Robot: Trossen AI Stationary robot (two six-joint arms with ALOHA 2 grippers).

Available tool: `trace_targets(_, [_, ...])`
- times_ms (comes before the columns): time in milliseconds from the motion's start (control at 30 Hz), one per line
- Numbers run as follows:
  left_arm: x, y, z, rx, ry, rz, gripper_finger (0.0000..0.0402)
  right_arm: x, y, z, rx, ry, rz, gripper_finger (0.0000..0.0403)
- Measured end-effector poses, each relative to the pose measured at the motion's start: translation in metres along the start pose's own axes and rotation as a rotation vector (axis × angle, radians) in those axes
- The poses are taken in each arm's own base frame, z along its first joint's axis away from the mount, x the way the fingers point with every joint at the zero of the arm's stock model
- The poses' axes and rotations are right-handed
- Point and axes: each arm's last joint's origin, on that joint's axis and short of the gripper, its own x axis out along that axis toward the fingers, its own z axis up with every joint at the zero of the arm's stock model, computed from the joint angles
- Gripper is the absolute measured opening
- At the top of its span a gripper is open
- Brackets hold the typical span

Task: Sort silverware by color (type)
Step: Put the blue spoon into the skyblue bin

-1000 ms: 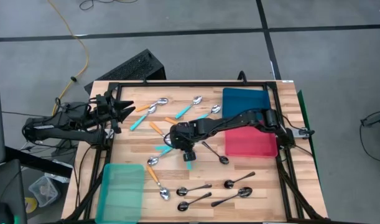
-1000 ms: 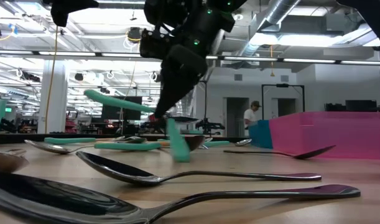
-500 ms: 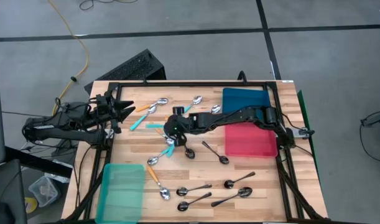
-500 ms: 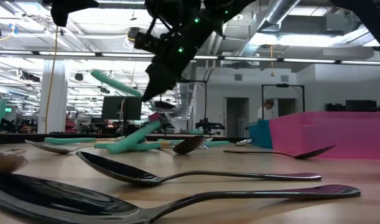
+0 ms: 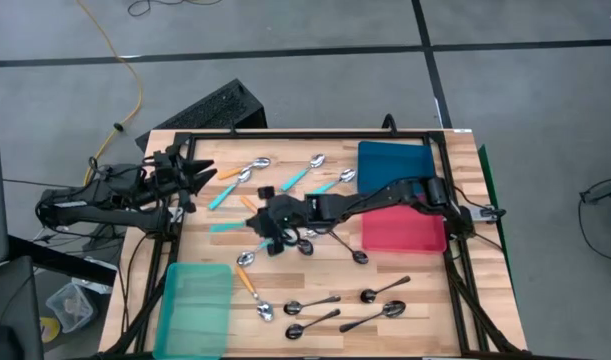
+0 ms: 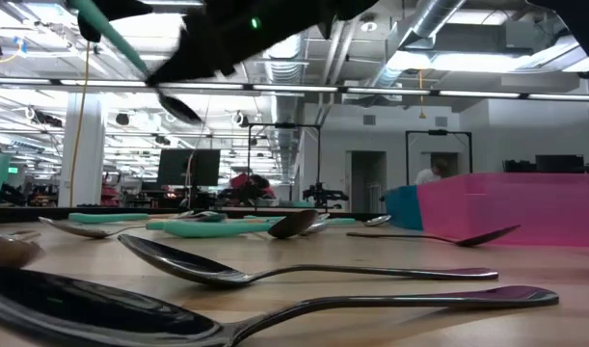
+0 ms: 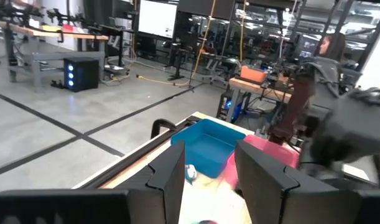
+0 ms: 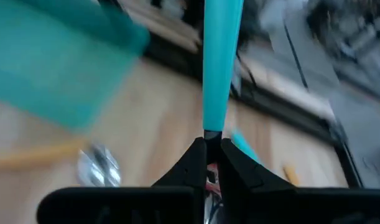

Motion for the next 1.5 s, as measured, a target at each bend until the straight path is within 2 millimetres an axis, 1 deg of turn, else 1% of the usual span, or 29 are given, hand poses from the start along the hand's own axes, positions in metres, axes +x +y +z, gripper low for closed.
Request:
trace_targets(100, [0.000, 0.000, 0.000, 0.000, 0.000, 0.001, 0.0123, -0.001, 0.006, 0.013, -0.001, -0.121, 0.035, 0.0048])
trace_targets(333, [0.000, 0.000, 0.000, 0.001, -0.001, 0.001, 0.0123, -0.005, 0.011, 0.037, 0.037, -0.426, 0.100, 0.0048])
trace_targets(433, [0.000, 0.000, 0.000, -0.002, -0.002, 0.001, 0.0123, 0.002, 0.014, 0.038, 0.071, -0.563, 0.130, 0.0048])
trace_targets(500, [0.000, 0.000, 0.000, -0.003, -0.001, 0.001, 0.0123, 0.004, 0.016, 0.037, 0.100, -0.606, 0.151, 0.0048])
trace_targets(567, [0.000, 0.000, 0.000, -0.004, -0.002, 0.001, 0.0123, 0.014, 0.020, 0.033, 0.101, -0.636, 0.161, 0.0048])
trace_targets(667, [0.000, 0.000, 0.000, -0.005, -0.002, 0.001, 0.0123, 0.022, 0.023, 0.031, 0.115, -0.621, 0.187, 0.0048])
trace_targets(733, [0.000, 0.000, 0.000, -0.004, -0.003, 0.002, 0.0123, 0.033, 0.027, 0.030, 0.106, -0.651, 0.217, 0.0048])
trace_targets(800, [0.000, 0.000, 0.000, -0.003, -0.003, 0.002, 0.0123, 0.038, 0.028, 0.031, 0.100, -0.643, 0.260, 0.0048])
trace_targets(867, [0.000, 0.000, 0.000, -0.002, -0.003, 0.002, 0.0123, 0.049, 0.031, 0.030, 0.095, -0.644, 0.281, 0.0048])
trace_targets(1100, [0.000, 0.001, 0.000, -0.001, -0.008, 0.022, 0.0123, 0.074, 0.031, 0.040, 0.097, -0.622, 0.341, 0.0048])
trace_targets(1200, [0.000, 0.001, 0.000, -0.001, -0.008, 0.025, 0.0123, 0.085, 0.036, 0.039, 0.097, -0.594, 0.363, 0.0048])
trace_targets(1300, [0.000, 0.001, 0.000, 0.000, -0.007, 0.024, 0.0123, 0.090, 0.039, 0.037, 0.088, -0.583, 0.388, 0.0048])
trace_targets(1367, [0.000, 0.001, 0.000, 0.001, -0.004, 0.025, 0.0123, 0.091, 0.041, 0.036, 0.080, -0.596, 0.385, 0.0048])
trace_targets(1500, [0.000, 0.001, -0.001, 0.008, 0.009, 0.028, 0.0123, 0.093, 0.042, 0.033, 0.078, -0.566, 0.396, 0.0048])
